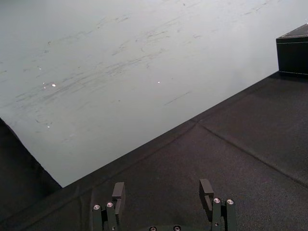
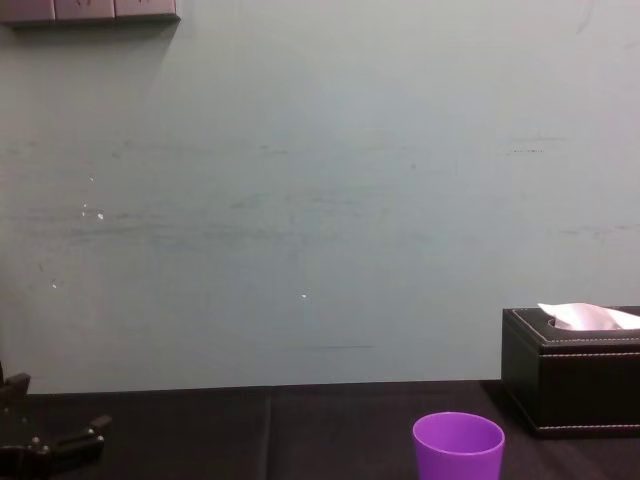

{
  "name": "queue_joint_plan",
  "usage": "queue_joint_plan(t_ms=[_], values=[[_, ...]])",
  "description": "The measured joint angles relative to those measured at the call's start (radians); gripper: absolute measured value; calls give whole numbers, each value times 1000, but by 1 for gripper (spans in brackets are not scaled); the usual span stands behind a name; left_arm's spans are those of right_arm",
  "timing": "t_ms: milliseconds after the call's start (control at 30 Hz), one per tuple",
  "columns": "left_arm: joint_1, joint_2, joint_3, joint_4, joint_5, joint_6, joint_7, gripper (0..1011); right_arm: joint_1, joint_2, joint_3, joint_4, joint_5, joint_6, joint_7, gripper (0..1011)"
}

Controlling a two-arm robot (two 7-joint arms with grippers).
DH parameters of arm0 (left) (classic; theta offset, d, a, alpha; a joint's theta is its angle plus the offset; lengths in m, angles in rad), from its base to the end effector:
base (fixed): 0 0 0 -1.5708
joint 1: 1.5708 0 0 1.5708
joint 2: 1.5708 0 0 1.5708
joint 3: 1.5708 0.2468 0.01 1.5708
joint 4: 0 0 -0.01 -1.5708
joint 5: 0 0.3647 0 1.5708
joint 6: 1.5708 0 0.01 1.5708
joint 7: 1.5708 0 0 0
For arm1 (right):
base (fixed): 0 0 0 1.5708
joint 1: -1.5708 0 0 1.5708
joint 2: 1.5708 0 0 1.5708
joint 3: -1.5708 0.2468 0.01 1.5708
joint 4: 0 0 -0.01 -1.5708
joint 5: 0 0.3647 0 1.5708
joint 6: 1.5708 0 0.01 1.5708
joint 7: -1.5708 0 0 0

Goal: Stack the three plastic cups sequentially using one hand.

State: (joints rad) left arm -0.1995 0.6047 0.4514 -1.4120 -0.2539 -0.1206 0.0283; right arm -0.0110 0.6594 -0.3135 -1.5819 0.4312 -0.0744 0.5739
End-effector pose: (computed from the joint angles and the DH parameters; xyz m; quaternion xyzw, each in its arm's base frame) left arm 0.4039 0.0433 -0.2781 0.1415 -0.1325 0.5799 0.7913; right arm 0.3631 -0.0608 -0.2757 -0.1144 -0.0109 -0.3463 0.9311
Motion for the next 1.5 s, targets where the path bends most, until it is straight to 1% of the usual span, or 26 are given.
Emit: queue_joint_plan(t_ms=[433,533,700,733,800,833,867,933,1033,1167,1200,1300,1367,1500], values=[[0,0,0,0,0,0,0,1011,-1,1,1,0,1,0,1,726],[0,0,0,0,0,0,0,1011,-7,1,9,-11,3,4,-7,726],[0,0,0,0,0,0,0,1011,-27,9,33,-64,18,30,-31,724],[0,0,0,0,0,0,0,1011,-33,15,41,-86,23,44,-37,726],[0,0,0,0,0,0,0,1011,-37,22,49,-109,28,61,-44,724],[0,0,0,0,0,0,0,1011,-40,28,55,-131,32,79,-49,724],[0,0,0,0,0,0,0,1011,-40,28,55,-131,32,79,-49,726],[0,0,0,0,0,0,0,1011,-39,39,63,-163,38,104,-55,726],[0,0,0,0,0,0,0,1011,-25,49,68,-191,46,130,-57,726],[0,0,0,0,0,0,0,1011,17,51,65,-210,47,163,-65,726],[0,0,0,0,0,0,0,1011,17,51,65,-210,47,163,-65,726],[0,0,0,0,0,0,0,1011,64,43,52,-210,46,186,-71,726],[0,0,0,0,0,0,0,1011,85,38,45,-206,44,195,-74,726],[0,0,0,0,0,0,0,1011,138,23,24,-188,34,211,-77,726]])
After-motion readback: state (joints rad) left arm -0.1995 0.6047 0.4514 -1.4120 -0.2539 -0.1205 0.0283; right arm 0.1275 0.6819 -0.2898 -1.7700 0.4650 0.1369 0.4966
